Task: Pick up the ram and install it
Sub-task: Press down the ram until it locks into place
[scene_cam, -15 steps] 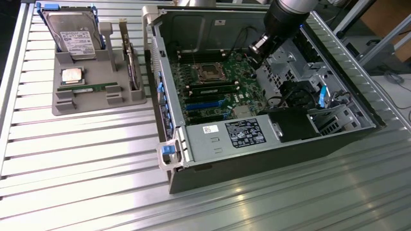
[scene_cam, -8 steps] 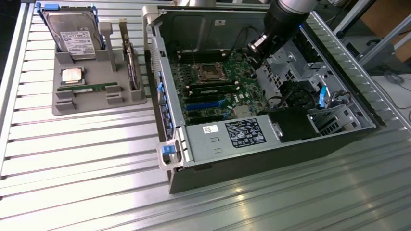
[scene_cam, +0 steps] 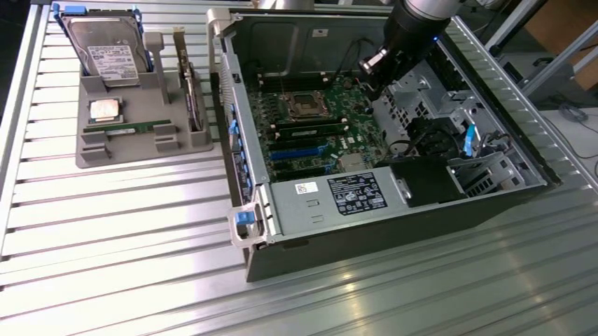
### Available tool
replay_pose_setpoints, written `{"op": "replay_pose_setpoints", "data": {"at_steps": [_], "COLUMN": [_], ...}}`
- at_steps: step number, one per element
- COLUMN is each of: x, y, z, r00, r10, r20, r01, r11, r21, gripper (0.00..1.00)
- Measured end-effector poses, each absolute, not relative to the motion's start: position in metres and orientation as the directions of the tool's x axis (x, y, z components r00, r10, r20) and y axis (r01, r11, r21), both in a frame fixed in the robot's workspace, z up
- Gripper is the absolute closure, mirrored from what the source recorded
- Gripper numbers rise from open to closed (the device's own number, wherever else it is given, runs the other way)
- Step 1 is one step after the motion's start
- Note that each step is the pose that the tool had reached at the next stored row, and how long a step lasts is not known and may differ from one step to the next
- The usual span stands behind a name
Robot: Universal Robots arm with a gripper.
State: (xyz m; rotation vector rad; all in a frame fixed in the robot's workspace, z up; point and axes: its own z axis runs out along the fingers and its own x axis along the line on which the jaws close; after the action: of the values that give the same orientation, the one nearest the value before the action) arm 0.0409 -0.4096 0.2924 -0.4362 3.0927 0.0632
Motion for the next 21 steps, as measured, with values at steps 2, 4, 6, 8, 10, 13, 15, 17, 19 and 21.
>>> {"op": "replay_pose_setpoints", "data": {"at_steps": [2,4,6,8,10,13,15,17,19,21], "x": [0.0409,0.0409,0.0409,0.0409,0.0409,0.0409,0.0409,0.0409,0.0409,0.0409], "y": [-0.4096,-0.4096,-0.4096,-0.4096,-0.4096,-0.4096,-0.4096,-0.4096,-0.4096,-0.4096], "z": [0.2924,0.2924,0.2924,0.2924,0.2924,0.2924,0.2924,0.2924,0.2924,0.2924], "r00": [-0.967,-0.972,-0.975,-0.978,-0.982,-0.987,-0.99,-0.993,-0.995,-0.996], "r10": [-0.255,-0.236,-0.222,-0.206,-0.19,-0.157,-0.136,-0.116,-0.094,-0.081], "r20": [-0.023,-0.023,-0.023,-0.023,-0.023,-0.023,-0.023,-0.023,-0.023,-0.023], "r01": [-0.255,-0.236,-0.223,-0.207,-0.191,-0.158,-0.137,-0.117,-0.095,-0.081], "r11": [0.966,0.971,0.974,0.978,0.981,0.987,0.99,0.992,0.995,0.996], "r21": [0.038,0.038,0.038,0.038,0.038,0.038,0.038,0.038,0.038,0.038], "gripper": [0.89,0.89,0.89,0.89,0.89,0.89,0.89,0.89,0.89,0.89]}}
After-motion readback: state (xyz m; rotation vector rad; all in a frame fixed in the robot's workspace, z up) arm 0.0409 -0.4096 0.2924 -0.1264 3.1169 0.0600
